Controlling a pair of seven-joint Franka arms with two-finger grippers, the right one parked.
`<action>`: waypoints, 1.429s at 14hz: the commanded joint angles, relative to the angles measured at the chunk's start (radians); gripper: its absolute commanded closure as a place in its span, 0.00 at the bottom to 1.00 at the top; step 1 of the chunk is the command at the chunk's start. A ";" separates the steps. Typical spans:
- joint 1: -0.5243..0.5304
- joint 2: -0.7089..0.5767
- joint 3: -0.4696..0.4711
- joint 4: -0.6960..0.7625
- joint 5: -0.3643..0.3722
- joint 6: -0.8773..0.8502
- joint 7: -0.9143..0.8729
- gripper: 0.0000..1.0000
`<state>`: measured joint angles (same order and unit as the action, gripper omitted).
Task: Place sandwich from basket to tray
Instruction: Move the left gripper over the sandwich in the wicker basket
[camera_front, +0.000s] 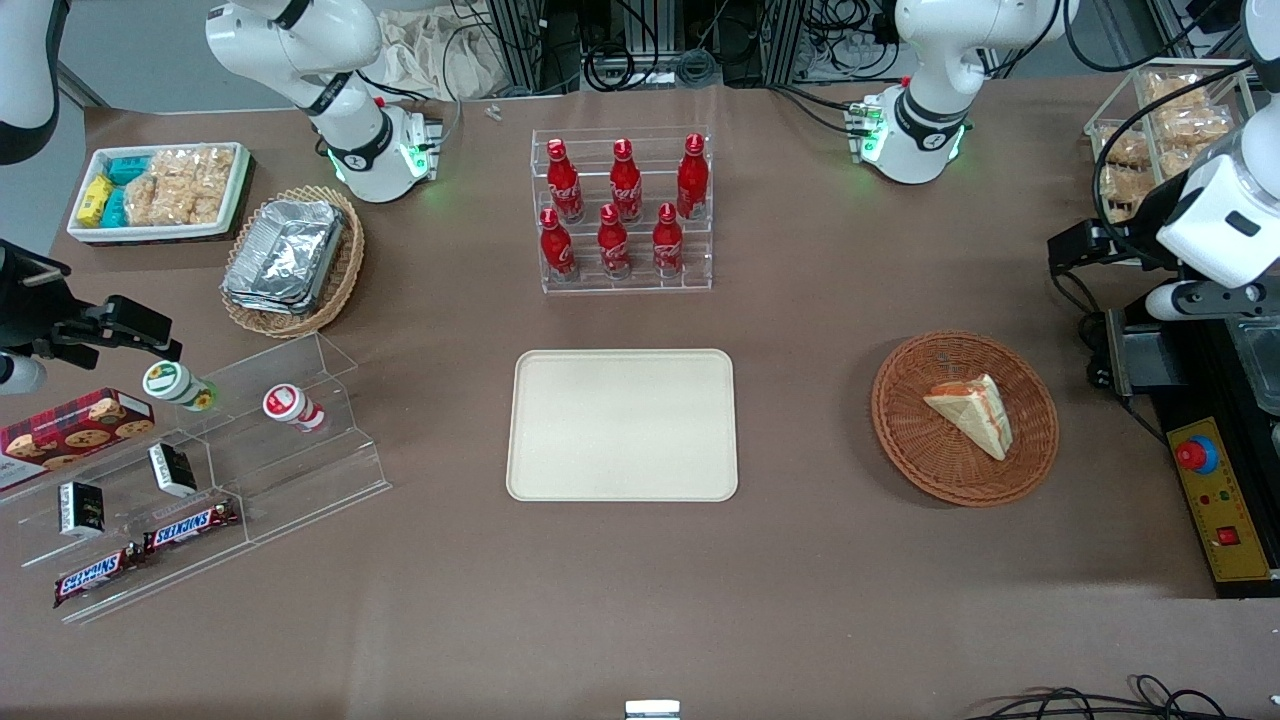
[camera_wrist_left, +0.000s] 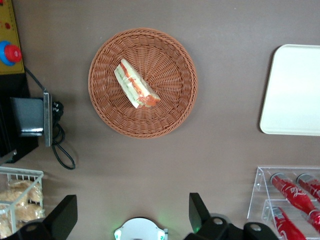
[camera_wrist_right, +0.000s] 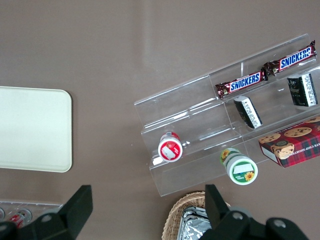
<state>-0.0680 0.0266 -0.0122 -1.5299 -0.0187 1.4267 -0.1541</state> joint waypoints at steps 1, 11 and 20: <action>-0.001 0.010 0.003 -0.006 0.000 0.001 -0.137 0.00; 0.004 0.045 0.032 -0.214 0.016 0.210 -0.492 0.00; 0.013 0.073 0.057 -0.548 0.022 0.694 -0.633 0.00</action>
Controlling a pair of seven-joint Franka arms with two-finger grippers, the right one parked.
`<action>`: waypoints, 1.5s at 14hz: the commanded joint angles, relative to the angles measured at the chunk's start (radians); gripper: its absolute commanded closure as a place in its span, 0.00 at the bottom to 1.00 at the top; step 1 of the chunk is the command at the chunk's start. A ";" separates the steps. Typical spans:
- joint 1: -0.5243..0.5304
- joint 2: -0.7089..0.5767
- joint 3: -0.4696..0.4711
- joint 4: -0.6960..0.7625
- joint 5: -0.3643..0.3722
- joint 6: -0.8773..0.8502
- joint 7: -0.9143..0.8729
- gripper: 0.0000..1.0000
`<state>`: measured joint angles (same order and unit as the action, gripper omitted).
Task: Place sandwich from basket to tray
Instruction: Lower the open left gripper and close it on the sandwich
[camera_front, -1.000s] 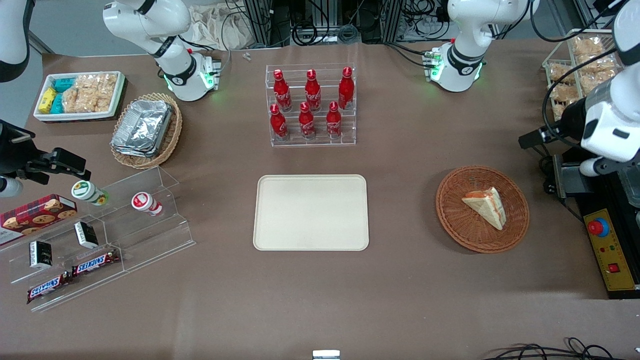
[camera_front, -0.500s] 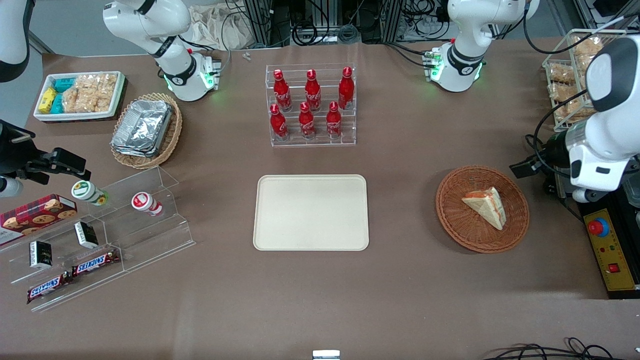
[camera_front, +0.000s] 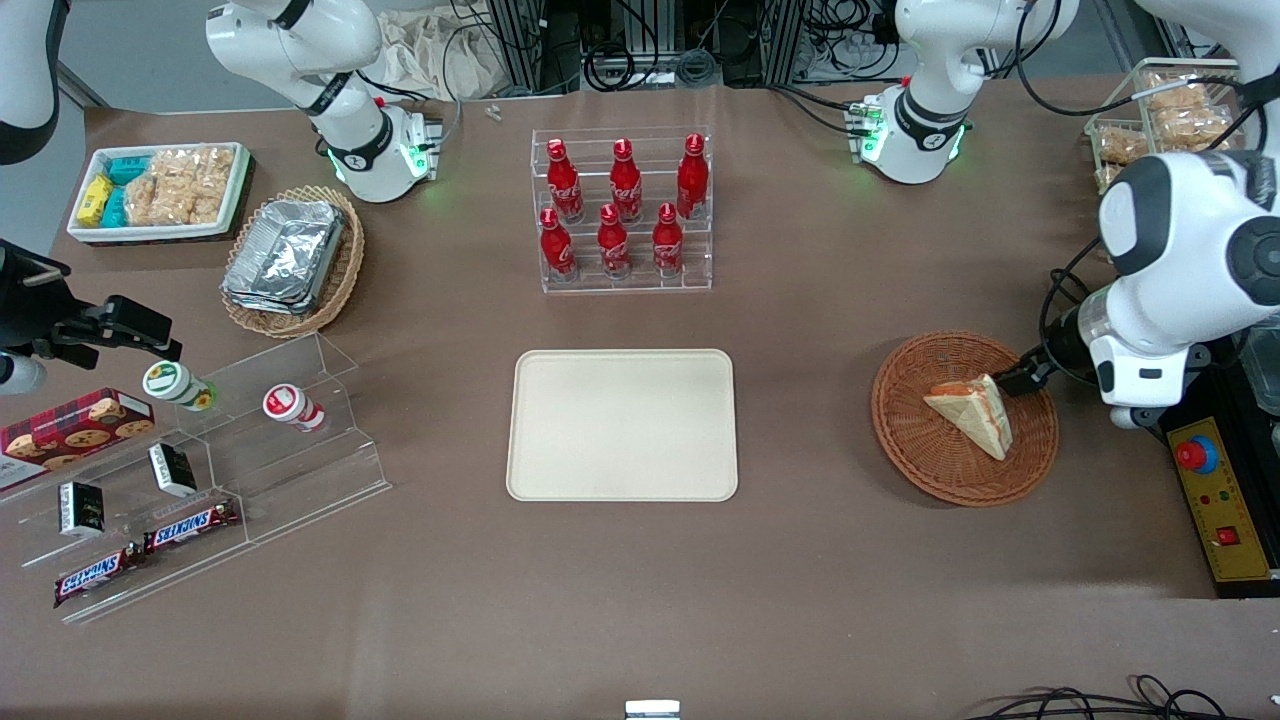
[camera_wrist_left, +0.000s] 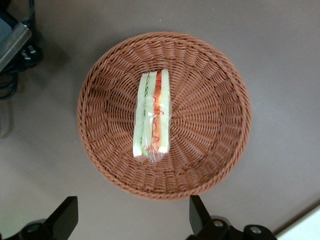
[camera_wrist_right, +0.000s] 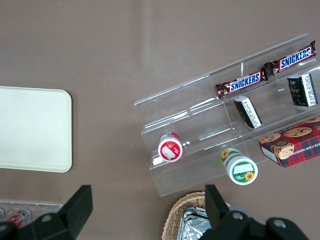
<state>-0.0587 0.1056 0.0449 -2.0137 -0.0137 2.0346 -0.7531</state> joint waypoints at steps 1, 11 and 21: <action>0.003 0.006 0.001 -0.094 0.017 0.143 -0.041 0.00; 0.007 0.155 0.001 -0.175 0.015 0.410 -0.083 0.00; 0.005 0.192 0.001 -0.169 0.015 0.434 -0.081 0.88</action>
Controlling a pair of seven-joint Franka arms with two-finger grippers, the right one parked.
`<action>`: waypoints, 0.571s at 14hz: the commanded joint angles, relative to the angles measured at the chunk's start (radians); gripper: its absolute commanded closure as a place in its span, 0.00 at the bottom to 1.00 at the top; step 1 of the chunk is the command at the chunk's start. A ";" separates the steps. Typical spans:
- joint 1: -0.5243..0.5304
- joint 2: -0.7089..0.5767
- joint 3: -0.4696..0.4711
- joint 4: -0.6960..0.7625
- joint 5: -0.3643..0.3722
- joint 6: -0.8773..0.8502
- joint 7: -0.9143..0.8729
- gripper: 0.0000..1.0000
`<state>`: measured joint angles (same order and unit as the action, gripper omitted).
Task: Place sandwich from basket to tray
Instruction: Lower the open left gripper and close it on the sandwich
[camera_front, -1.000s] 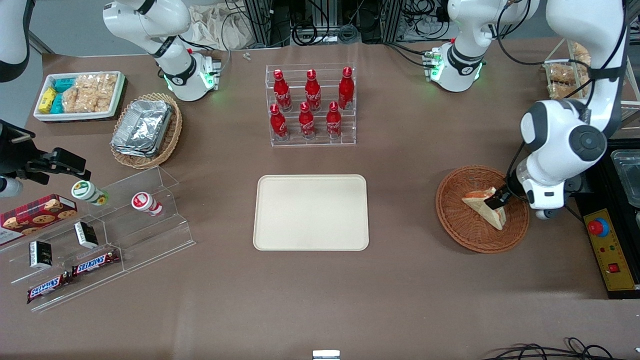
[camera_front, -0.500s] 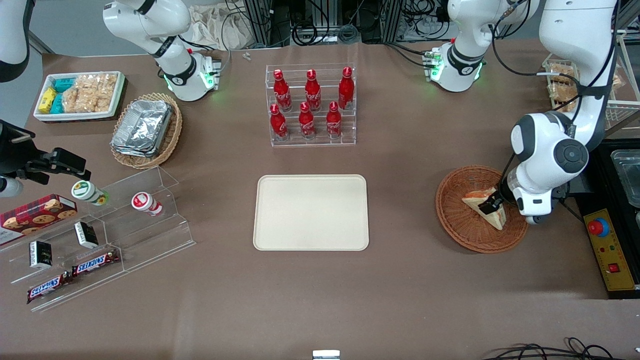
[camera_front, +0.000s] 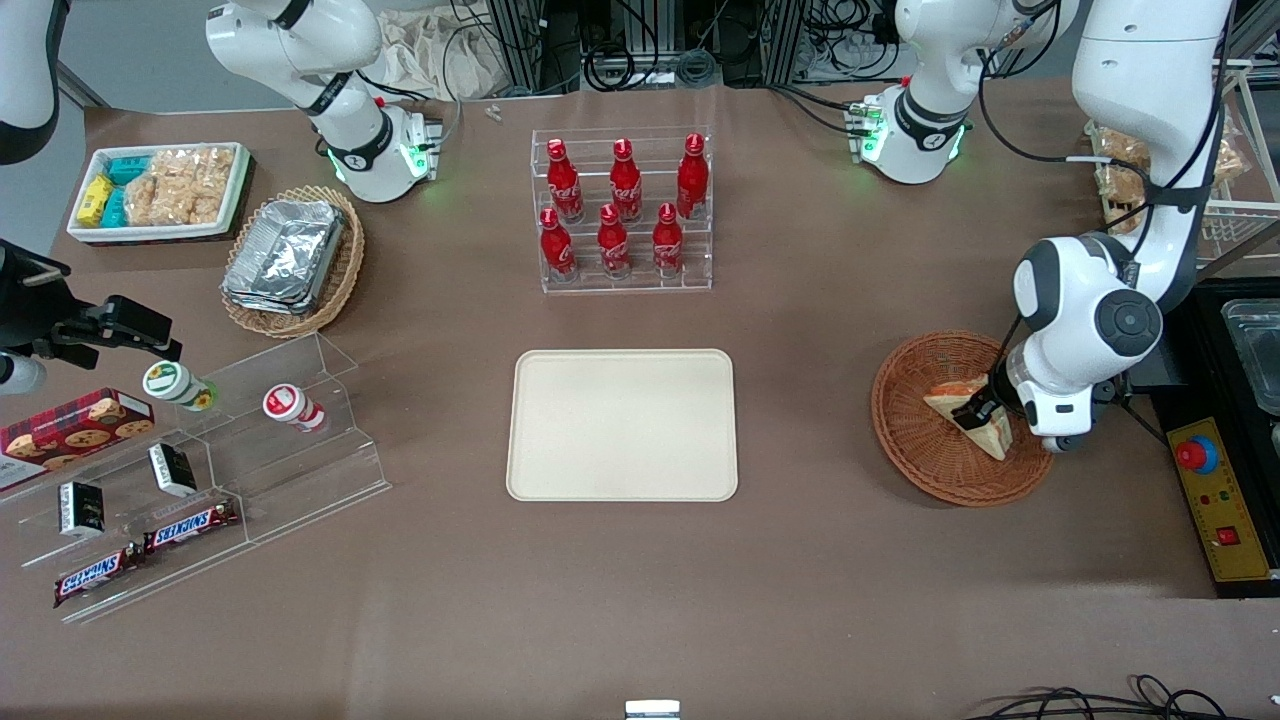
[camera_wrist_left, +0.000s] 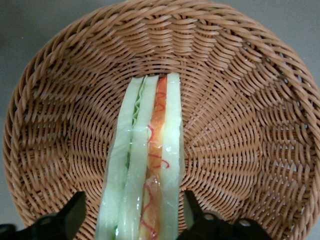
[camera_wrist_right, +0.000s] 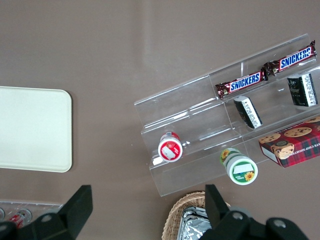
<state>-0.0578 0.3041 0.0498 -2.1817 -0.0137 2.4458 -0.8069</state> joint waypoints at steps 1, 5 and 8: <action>0.004 -0.006 -0.004 -0.003 0.015 0.022 -0.028 1.00; 0.009 -0.081 -0.004 0.025 0.015 -0.034 -0.012 1.00; 0.006 -0.163 -0.007 0.150 0.008 -0.360 0.035 1.00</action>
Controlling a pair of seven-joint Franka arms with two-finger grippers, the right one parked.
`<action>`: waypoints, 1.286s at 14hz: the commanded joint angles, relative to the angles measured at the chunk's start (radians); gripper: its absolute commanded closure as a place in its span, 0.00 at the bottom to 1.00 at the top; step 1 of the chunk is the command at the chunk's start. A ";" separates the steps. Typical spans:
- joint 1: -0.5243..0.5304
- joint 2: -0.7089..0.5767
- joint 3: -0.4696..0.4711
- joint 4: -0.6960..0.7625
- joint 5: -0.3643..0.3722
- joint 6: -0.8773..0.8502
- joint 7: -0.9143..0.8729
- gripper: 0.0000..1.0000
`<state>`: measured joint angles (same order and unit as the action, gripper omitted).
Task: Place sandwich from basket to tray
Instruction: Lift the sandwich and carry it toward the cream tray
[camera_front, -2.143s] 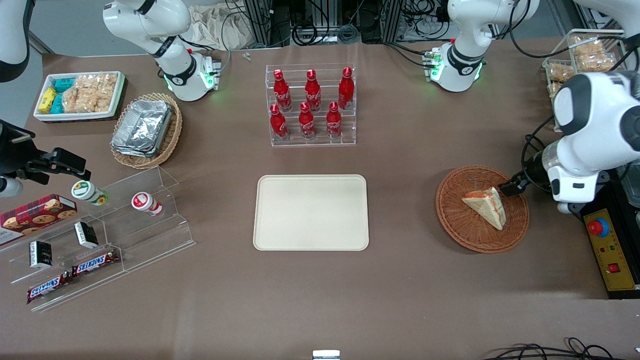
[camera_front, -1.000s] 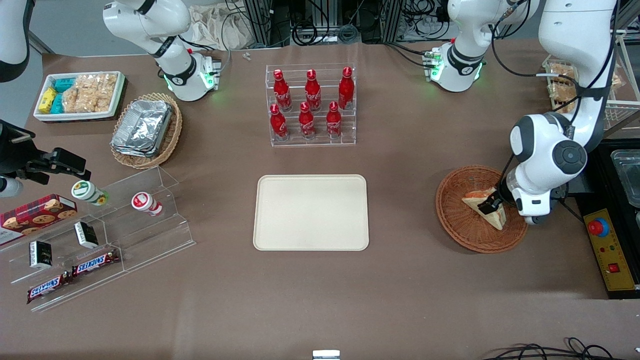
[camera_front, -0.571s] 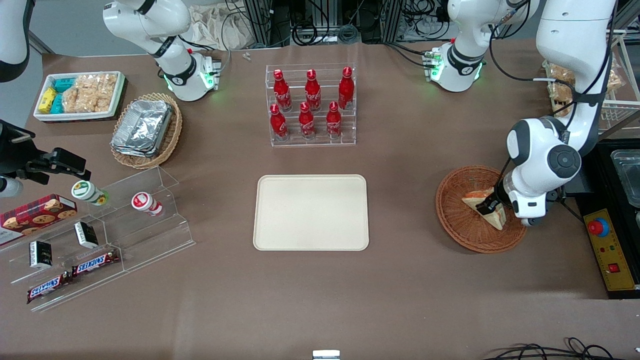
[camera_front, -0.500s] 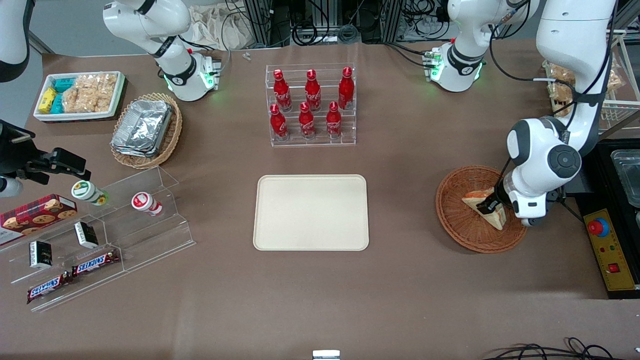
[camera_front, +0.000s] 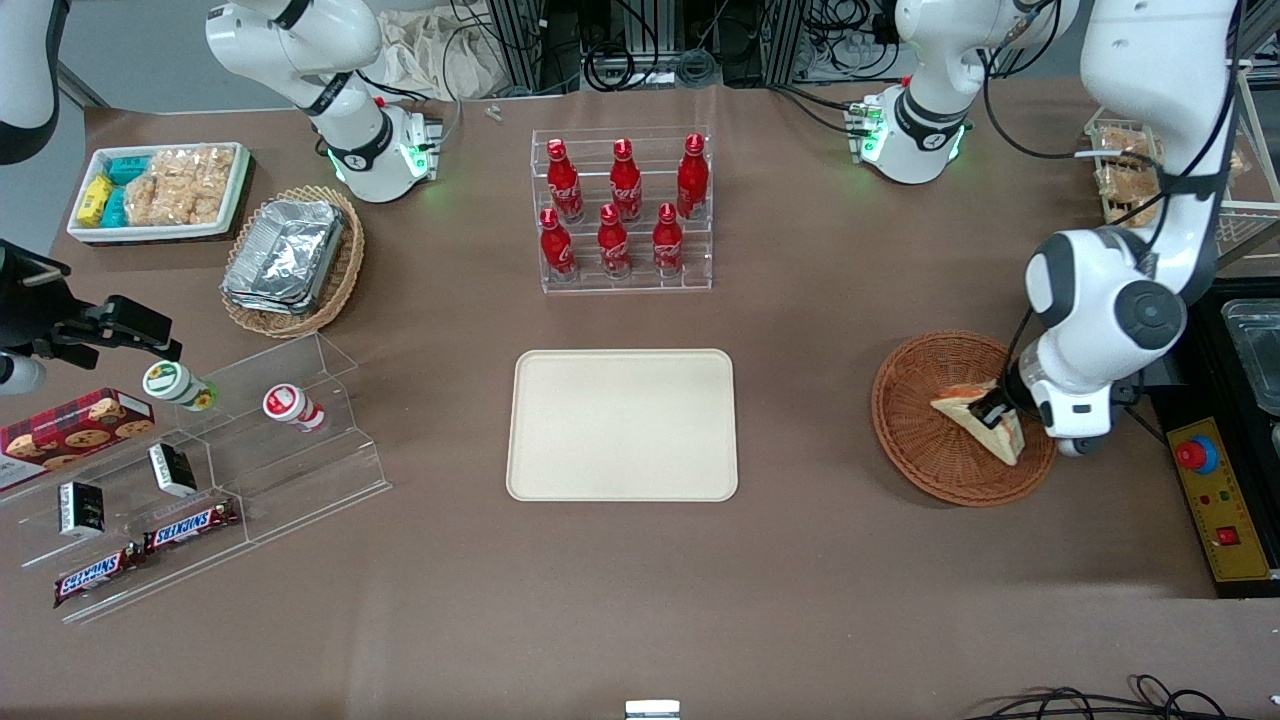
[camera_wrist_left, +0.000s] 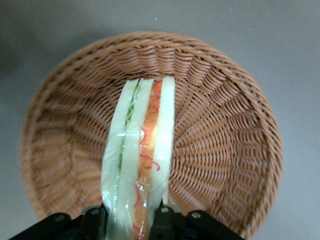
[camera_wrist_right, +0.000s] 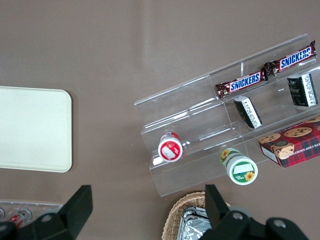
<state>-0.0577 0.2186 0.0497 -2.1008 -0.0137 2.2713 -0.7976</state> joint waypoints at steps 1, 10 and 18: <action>-0.002 -0.081 -0.011 0.134 -0.005 -0.284 0.043 1.00; -0.036 -0.055 -0.237 0.329 -0.170 -0.494 0.216 1.00; -0.284 0.102 -0.283 0.301 -0.002 -0.170 0.029 1.00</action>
<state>-0.2986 0.2778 -0.2401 -1.8094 -0.0404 2.0563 -0.7330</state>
